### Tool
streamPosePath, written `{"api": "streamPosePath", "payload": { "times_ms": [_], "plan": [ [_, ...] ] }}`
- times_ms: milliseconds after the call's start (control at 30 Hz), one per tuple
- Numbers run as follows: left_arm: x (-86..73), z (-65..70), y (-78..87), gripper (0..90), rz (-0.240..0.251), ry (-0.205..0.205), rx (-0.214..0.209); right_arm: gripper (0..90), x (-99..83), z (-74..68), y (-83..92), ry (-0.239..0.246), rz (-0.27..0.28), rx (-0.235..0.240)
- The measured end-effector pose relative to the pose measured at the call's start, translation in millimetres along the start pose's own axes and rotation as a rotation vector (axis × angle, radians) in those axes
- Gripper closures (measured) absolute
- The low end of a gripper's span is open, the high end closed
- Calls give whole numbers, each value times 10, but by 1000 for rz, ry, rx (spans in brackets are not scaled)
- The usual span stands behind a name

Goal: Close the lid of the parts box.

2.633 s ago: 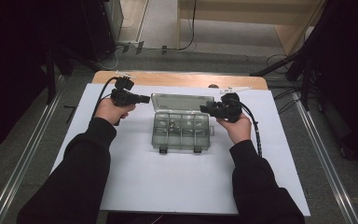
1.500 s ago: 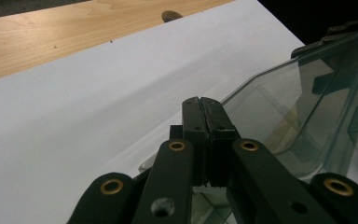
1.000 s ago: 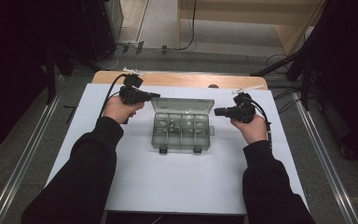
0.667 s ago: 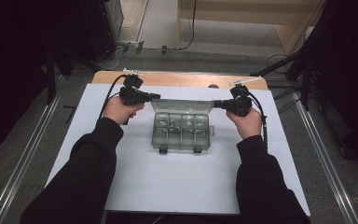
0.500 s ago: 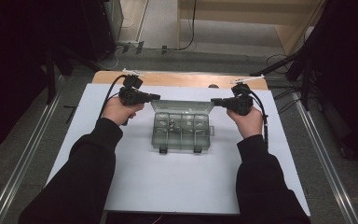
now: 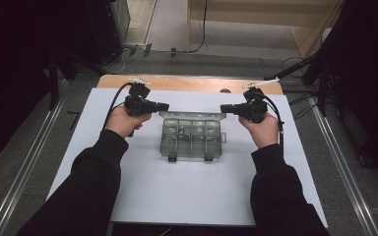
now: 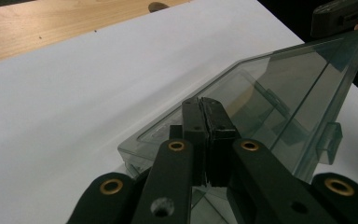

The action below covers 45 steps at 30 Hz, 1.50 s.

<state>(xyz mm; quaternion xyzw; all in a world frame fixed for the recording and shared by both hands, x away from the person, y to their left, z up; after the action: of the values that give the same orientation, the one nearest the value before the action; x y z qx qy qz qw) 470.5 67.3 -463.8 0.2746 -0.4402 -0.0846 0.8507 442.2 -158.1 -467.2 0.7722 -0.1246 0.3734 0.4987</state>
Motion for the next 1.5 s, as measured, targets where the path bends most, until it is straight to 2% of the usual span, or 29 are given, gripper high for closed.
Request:
{"api": "streamPosePath", "payload": {
  "times_ms": [67,367,800,933,1067,1200,1300,1500],
  "plan": [
    [-25,18,9,867,-5,-10,3,900,-29,-16,0,8,-8,0],
    [-94,134,10,872,-6,-28,-9,900,-143,-61,-4,17,-39,10],
    [-227,247,51,872,-11,-38,-24,900,-254,-194,44,55,-47,17],
    [-285,301,42,872,-17,-57,-23,900,-297,-227,61,60,-45,16],
    [-335,334,41,872,-5,-60,-28,900,-370,-264,57,66,-53,29],
    [-391,346,39,872,5,-73,-28,900,-414,-300,80,74,-50,26],
    [-438,335,20,873,19,-63,-32,900,-445,-318,89,83,-47,18],
    [-519,340,16,873,10,-71,-18,900,-543,-366,50,86,-51,15]
  ]
}}
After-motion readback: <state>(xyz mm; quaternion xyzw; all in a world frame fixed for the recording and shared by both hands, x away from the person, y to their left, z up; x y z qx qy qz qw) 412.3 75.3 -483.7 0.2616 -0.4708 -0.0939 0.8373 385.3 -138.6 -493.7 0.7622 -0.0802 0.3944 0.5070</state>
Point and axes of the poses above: each handheld gripper's, and its own axes: y roughly backward along the jaws, x roughly out of its top, z roughly to its right, the point moved 10 cm from there along -y, roughly forward along the jaws, and after that the axes turned 15 degrees about -x, right-handed, at the moved point
